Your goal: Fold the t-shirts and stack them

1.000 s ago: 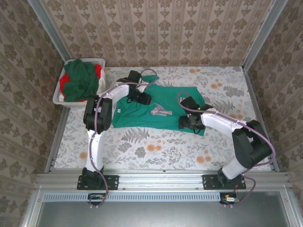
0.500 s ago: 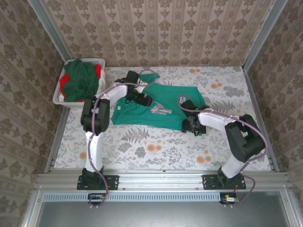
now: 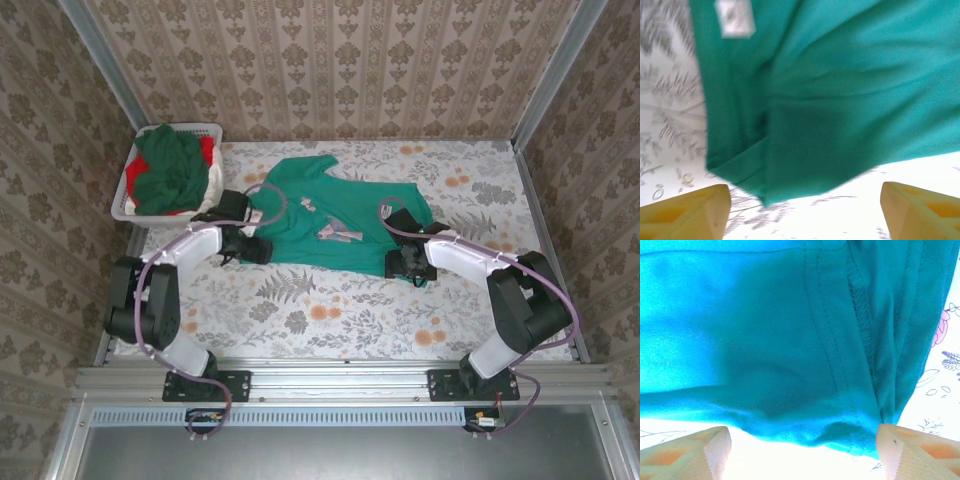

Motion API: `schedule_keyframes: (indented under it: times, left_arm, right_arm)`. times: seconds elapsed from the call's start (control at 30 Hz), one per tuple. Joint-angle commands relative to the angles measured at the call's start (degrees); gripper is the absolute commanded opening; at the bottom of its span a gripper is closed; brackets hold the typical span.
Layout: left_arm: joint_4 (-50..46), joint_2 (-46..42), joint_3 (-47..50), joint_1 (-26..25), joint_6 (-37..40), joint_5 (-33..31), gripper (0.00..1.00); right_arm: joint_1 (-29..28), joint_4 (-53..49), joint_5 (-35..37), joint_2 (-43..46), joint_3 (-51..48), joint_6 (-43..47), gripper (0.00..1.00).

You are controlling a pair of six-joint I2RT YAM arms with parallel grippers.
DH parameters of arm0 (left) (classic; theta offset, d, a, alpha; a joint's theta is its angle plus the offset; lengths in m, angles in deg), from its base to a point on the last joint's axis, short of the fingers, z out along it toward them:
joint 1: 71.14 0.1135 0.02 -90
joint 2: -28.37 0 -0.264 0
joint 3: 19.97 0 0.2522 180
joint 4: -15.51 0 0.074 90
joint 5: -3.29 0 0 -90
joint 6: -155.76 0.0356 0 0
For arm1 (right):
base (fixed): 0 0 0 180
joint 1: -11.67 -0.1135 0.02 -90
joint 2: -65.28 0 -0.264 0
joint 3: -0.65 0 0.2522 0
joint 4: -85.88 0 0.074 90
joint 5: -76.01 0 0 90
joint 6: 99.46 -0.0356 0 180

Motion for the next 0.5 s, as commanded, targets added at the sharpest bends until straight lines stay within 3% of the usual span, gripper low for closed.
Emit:
schedule_keyframes:
  times: [0.0, 0.13, 0.27, 0.33, 0.47]
  left_arm:
    - [-1.67, 4.59, -2.86, 1.01, -0.11, -1.29, 0.76]
    - [-3.15, 9.38, -5.69, 1.15, 1.05, -2.46, 0.61]
    - [-4.60, 10.64, -7.70, 1.93, 2.09, -2.18, 0.27]
    - [-5.84, 10.17, -8.77, 1.95, 2.60, -1.79, 0.20]
    - [-10.25, 7.87, -11.42, 1.96, 2.54, -0.21, 0.17]
  right_arm:
    - [0.35, -0.77, -0.05, 0.77, -0.65, 0.79, 0.78]
    - [1.50, -2.28, 2.57, 0.87, -1.27, -0.37, 0.78]
    - [1.93, -3.78, 4.02, -1.06, -0.46, 0.05, 0.77]
    - [1.80, -4.16, 4.39, -2.55, 0.12, 0.06, 0.77]
    - [1.85, -5.00, 5.26, -4.55, 0.64, 0.27, 0.74]
